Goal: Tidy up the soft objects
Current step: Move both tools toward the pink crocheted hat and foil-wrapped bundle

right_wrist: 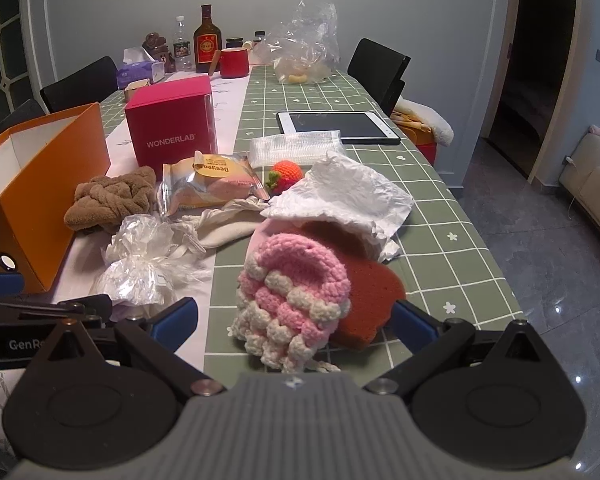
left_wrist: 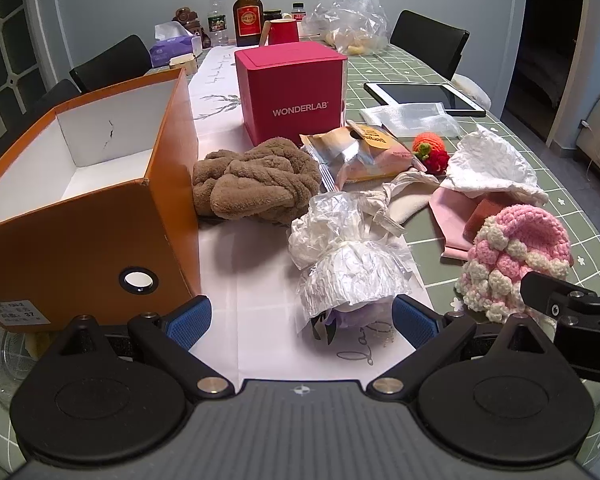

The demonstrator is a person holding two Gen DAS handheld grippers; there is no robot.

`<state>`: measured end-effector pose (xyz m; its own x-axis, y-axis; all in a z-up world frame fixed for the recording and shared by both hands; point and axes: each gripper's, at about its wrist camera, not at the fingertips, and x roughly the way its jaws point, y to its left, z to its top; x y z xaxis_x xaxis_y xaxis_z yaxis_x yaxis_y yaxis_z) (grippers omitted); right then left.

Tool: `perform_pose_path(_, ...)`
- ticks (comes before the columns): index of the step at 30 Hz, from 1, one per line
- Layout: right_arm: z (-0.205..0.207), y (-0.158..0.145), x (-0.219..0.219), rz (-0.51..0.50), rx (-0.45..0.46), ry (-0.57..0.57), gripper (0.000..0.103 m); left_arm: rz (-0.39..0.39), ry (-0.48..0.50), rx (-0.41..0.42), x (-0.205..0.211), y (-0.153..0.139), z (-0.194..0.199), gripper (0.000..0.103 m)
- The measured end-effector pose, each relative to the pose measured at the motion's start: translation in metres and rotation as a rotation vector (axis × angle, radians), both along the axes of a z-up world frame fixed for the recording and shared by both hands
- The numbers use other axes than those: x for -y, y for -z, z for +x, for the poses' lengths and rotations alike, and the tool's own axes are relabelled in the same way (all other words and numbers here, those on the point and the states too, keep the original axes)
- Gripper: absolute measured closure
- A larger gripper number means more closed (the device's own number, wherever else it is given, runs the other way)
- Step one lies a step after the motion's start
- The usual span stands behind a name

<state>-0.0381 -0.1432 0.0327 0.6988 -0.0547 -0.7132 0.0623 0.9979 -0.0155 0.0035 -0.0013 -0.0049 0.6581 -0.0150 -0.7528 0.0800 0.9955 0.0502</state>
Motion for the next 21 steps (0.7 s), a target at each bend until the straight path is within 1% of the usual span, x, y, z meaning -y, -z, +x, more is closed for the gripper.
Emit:
perform_pose_path(8, -0.0010, 0.0005, 0.0002, 0.007, 0.000, -0.008, 0.003, -0.002, 0.002, 0.001, 0.0009, -0.0007, -0.0002, 0.000)
perform_pose_path(21, -0.0031, -0.0006, -0.0006, -0.013, 0.011, -0.013, 0.002, -0.018, 0.016, 0.002, 0.0014, -0.0033, -0.0002, 0.000)
